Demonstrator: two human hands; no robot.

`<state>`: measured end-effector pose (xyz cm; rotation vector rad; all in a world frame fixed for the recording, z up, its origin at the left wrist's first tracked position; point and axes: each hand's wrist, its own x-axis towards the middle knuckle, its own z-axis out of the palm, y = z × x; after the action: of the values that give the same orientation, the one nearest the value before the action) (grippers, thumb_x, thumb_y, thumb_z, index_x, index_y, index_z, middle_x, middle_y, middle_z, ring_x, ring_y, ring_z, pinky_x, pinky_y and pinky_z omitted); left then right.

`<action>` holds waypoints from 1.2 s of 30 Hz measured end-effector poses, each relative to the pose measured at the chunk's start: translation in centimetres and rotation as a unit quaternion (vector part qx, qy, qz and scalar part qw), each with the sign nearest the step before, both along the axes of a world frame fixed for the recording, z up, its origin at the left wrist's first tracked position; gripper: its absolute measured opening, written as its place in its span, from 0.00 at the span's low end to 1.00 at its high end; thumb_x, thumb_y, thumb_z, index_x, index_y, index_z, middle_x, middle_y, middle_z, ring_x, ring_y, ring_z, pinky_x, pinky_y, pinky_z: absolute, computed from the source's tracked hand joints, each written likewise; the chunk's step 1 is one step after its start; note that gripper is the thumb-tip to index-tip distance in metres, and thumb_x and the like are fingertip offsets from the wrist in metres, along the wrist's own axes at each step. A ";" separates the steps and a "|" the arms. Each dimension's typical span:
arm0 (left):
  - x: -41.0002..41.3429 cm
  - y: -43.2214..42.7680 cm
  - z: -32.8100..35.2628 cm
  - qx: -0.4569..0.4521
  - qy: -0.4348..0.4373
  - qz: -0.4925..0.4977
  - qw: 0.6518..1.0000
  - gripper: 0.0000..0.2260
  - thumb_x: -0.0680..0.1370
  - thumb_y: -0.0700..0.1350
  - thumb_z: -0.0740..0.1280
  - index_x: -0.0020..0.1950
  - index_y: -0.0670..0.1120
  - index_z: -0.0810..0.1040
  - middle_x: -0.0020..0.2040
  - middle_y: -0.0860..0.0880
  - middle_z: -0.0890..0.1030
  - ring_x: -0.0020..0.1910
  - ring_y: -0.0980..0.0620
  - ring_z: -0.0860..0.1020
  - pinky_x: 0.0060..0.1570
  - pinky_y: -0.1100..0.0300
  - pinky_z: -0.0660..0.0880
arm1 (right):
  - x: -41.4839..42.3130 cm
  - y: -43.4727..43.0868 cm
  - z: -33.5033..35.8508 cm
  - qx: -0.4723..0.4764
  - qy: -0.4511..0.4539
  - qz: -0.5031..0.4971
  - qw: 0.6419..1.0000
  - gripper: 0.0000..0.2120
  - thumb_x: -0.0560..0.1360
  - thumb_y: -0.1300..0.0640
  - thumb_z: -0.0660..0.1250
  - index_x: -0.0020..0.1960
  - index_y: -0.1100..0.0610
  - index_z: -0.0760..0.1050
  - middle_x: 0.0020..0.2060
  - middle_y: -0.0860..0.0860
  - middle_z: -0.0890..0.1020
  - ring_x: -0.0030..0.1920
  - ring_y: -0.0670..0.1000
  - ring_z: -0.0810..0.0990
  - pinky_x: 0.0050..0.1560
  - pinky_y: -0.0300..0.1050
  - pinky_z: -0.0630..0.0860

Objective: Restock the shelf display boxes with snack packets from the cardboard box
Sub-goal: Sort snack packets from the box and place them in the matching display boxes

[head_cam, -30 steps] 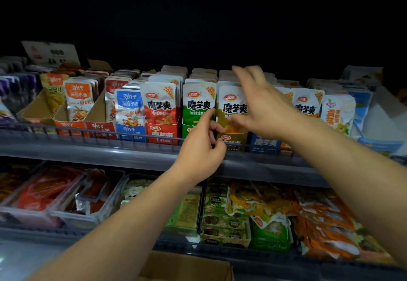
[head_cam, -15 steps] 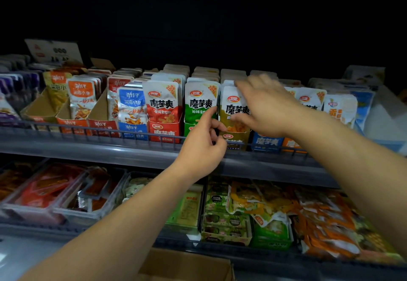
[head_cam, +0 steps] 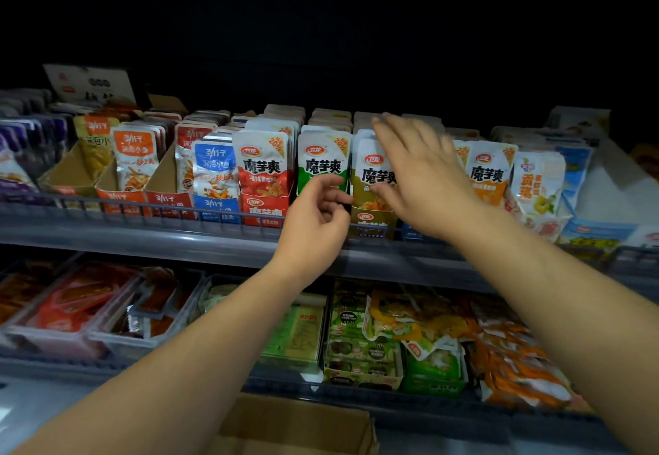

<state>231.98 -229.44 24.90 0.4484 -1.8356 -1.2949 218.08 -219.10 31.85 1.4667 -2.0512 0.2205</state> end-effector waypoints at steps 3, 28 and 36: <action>0.8 -0.1 0.4 -0.007 -0.006 0.005 1.000 0.15 0.80 0.33 0.63 0.63 0.49 0.76 0.52 0.49 0.82 0.49 0.60 0.80 0.53 0.64 0.78 | 1.3 1.6 -1.3 -0.099 -0.014 0.033 0.994 0.27 0.76 0.52 0.70 0.72 0.58 0.68 0.69 0.58 0.71 0.70 0.60 0.67 0.68 0.59 0.68; 24.0 0.7 -29.9 0.002 -0.562 -0.014 0.827 0.05 0.79 0.45 0.69 0.54 0.52 0.81 0.53 0.50 0.83 0.53 0.50 0.80 0.56 0.57 0.75 | 17.9 5.3 -40.8 0.389 -0.452 0.026 0.802 0.17 0.79 0.50 0.67 0.66 0.53 0.75 0.60 0.51 0.79 0.59 0.51 0.78 0.56 0.45 0.75; 21.9 0.3 -39.9 0.151 -0.665 -0.079 0.727 0.04 0.82 0.46 0.67 0.56 0.51 0.78 0.54 0.49 0.80 0.55 0.49 0.78 0.55 0.55 0.76 | 19.5 5.7 -50.9 0.450 -0.572 -0.072 0.682 0.23 0.75 0.50 0.74 0.67 0.56 0.75 0.62 0.53 0.80 0.60 0.55 0.79 0.61 0.53 0.76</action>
<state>253.90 -229.13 -14.99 1.7996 -2.7997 -1.5067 237.55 -213.44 -19.09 1.9296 -3.6670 0.0162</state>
